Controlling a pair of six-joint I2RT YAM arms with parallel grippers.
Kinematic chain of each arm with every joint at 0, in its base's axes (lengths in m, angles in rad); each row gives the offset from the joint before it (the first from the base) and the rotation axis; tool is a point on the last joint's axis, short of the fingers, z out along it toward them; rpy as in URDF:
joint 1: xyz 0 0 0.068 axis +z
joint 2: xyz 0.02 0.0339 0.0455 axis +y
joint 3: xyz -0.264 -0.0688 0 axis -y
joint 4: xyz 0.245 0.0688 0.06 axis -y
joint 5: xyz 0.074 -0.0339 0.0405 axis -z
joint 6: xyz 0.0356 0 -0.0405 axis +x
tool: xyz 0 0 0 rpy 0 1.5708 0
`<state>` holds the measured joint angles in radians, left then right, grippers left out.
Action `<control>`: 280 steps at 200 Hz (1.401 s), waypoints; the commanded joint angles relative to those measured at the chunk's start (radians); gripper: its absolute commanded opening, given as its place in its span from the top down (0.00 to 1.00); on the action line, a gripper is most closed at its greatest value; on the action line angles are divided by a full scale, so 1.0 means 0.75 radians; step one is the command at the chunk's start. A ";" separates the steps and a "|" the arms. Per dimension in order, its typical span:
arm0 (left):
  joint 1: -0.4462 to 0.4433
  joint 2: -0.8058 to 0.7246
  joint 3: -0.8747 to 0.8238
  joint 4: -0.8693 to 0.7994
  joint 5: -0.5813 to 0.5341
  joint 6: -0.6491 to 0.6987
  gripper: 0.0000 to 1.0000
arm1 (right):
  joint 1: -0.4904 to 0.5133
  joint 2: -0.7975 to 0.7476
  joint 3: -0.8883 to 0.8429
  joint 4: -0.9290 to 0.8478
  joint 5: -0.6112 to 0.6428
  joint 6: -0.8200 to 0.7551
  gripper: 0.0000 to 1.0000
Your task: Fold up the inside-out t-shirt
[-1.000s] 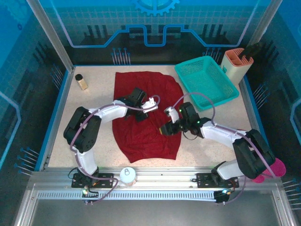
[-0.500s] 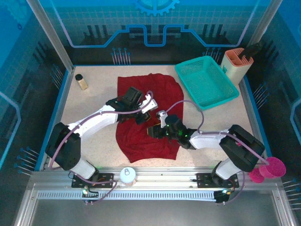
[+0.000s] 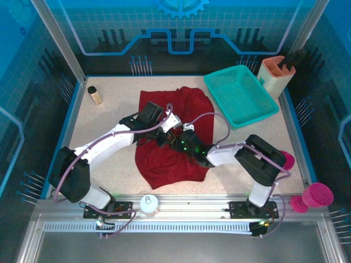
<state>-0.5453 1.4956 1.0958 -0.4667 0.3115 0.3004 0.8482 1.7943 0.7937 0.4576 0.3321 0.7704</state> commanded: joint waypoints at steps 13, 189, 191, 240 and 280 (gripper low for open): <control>0.061 -0.045 -0.027 0.017 0.247 -0.112 1.00 | -0.027 0.048 -0.021 0.135 0.006 0.018 0.93; 0.181 0.076 -0.140 0.299 -0.024 0.038 0.62 | -0.630 0.149 -0.351 0.655 -1.563 0.217 0.94; 0.179 0.055 -0.152 0.306 -0.016 0.028 0.62 | -0.627 0.137 -0.349 0.623 -1.557 0.195 0.93; -0.049 -0.216 -0.352 0.413 0.055 -0.012 0.51 | -0.622 -0.009 -0.350 0.245 -1.504 -0.020 0.66; -0.179 0.038 -0.186 0.334 -0.192 0.004 0.49 | -0.634 -0.189 -0.413 0.088 -1.369 -0.083 0.58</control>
<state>-0.6510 1.4075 0.8783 -0.1802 0.2848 0.3058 0.3725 1.7462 0.5083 0.6678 -0.7696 0.7834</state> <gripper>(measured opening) 0.504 0.412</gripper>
